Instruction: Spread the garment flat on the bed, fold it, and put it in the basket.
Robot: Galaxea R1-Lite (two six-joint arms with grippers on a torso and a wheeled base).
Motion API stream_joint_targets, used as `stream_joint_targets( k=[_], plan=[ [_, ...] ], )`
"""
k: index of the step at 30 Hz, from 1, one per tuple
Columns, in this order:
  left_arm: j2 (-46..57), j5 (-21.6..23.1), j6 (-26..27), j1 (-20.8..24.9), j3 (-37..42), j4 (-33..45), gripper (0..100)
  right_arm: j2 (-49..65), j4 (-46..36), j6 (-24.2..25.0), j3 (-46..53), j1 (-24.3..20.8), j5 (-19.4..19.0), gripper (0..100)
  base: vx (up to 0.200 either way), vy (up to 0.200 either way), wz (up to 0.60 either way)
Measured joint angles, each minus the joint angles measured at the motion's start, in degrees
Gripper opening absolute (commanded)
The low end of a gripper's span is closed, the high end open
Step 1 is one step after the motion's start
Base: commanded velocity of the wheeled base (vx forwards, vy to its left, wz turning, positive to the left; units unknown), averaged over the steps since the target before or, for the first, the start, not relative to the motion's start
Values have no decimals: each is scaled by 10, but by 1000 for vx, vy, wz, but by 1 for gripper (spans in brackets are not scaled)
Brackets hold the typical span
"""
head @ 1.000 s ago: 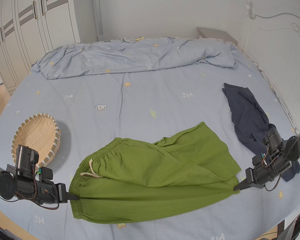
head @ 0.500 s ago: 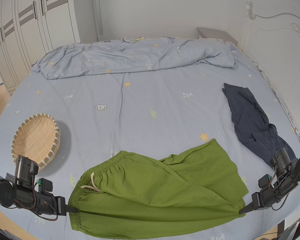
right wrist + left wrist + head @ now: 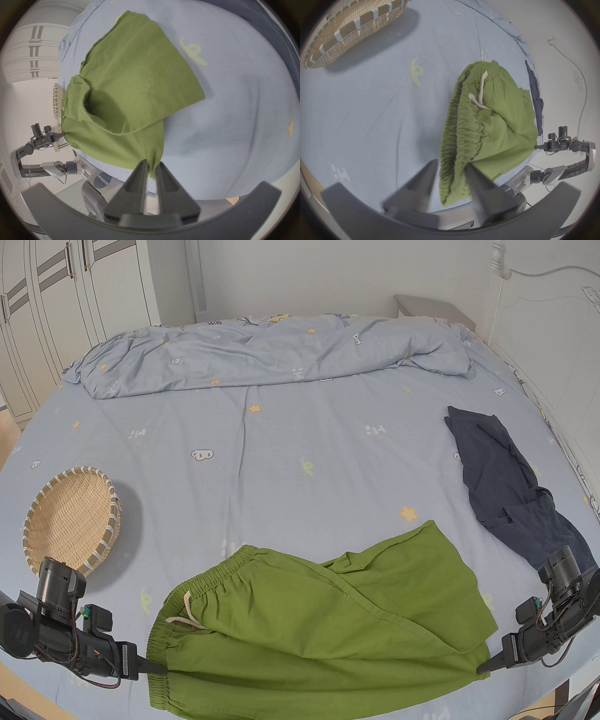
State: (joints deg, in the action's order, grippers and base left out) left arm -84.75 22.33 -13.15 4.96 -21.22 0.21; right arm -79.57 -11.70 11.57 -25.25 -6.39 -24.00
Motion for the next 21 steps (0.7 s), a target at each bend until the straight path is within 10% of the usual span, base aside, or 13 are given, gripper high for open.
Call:
stream_joint_targets(
  k=[13, 21],
  plan=[
    [9, 0, -1, -22, -15, -15, 100, 27, -1, -5, -11, 10, -1, 100, 0, 0, 0],
    [10, 1, -4, -39, -153, -11, 100, 54, -20, -31, -155, 33, -1, 100, 0, 0, 0]
  ],
)
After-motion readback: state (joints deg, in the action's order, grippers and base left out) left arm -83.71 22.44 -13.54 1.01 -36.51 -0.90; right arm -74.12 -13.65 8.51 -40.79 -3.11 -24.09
